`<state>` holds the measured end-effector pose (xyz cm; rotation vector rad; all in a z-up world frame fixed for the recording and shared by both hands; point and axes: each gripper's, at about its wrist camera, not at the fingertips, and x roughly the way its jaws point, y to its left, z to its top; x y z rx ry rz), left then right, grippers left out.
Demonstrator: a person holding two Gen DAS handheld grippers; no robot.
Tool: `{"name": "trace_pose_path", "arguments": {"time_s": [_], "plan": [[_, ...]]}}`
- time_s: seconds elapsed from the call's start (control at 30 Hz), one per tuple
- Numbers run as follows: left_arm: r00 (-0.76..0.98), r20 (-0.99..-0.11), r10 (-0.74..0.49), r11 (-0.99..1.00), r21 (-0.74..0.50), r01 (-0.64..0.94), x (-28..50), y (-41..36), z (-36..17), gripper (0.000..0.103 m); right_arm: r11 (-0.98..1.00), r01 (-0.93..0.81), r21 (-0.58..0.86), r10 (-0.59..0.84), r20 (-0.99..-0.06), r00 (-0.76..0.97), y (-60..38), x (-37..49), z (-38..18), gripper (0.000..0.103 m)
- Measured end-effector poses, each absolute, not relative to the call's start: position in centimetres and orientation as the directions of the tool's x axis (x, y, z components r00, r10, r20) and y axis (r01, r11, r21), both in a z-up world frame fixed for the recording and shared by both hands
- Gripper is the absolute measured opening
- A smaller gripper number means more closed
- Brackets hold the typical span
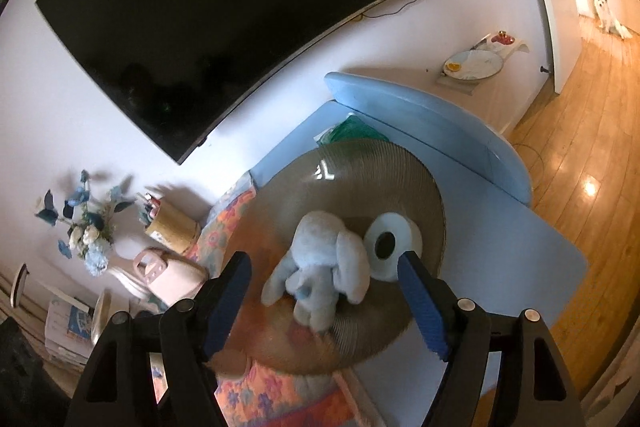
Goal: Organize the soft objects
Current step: 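Carry the elephant and ring to the brown basket while both tools release them inside, then move both open tools back over the bed, then grasp the teal drawstring pouch with the left tool while the right tool grasps the white Dafi package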
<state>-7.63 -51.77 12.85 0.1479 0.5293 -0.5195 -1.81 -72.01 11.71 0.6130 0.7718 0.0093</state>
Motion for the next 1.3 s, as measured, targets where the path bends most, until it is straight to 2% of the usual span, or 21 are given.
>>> {"name": "trace_pose_path", "arguments": {"time_s": [0.1,0.17,0.33,0.5,0.77,0.87,1.0,1.13,1.23,1.3], "plan": [[0.731,-0.518,-0.445,0.852,0.007,0.524,-10.3,-49.2,13.5,0.097,0.853,0.201,0.482,0.205,-0.664,0.719,-70.7,-4.1,12.3,0.074],[0.73,-0.525,-0.437,0.855,0.01,0.519,-11.6,-46.9,13.8,0.097,0.881,0.19,0.433,0.185,-0.686,0.703,-69.5,-6.0,12.4,0.079],[0.741,-0.554,-0.38,0.9,-0.037,0.434,-12.9,-39.1,13.9,0.097,0.952,0.098,0.29,0.167,-0.759,0.629,-65.4,-8.4,11.5,0.081],[0.781,-0.564,-0.27,0.956,-0.065,0.285,-12.3,-29.3,13.7,0.097,0.959,-0.134,0.251,0.28,-0.743,0.608,-58.9,-10.1,12.3,0.081],[0.819,-0.573,-0.039,0.986,-0.155,-0.062,-8.7,-12.3,13.0,0.097,0.845,-0.465,0.263,0.494,-0.716,0.493,-43.4,-9.3,12.9,0.081],[0.782,-0.623,0.032,0.981,-0.13,-0.144,-6.4,-8.3,11.1,0.097,0.802,-0.532,0.27,0.529,-0.735,0.424,-37.3,-7.8,11.4,0.081],[0.743,-0.669,0.01,0.976,-0.156,-0.153,-3.4,-5.5,8.3,0.097,0.78,-0.52,0.349,0.56,-0.761,0.329,-31.7,-4.2,8.3,0.081],[0.725,-0.683,-0.085,0.973,-0.213,-0.086,-0.7,-4.9,6.2,0.097,0.787,-0.43,0.443,0.586,-0.756,0.293,-29.0,0.1,5.0,0.081],[0.711,-0.693,-0.12,0.973,-0.225,-0.055,1.3,-5.3,5.1,0.097,0.77,-0.356,0.529,0.623,-0.743,0.244,-27.6,2.6,2.0,0.081],[0.706,-0.699,-0.114,0.976,-0.212,-0.052,2.4,-5.7,4.4,0.097,0.785,-0.314,0.535,0.612,-0.748,0.255,-27.2,3.7,0.9,0.081]]}}
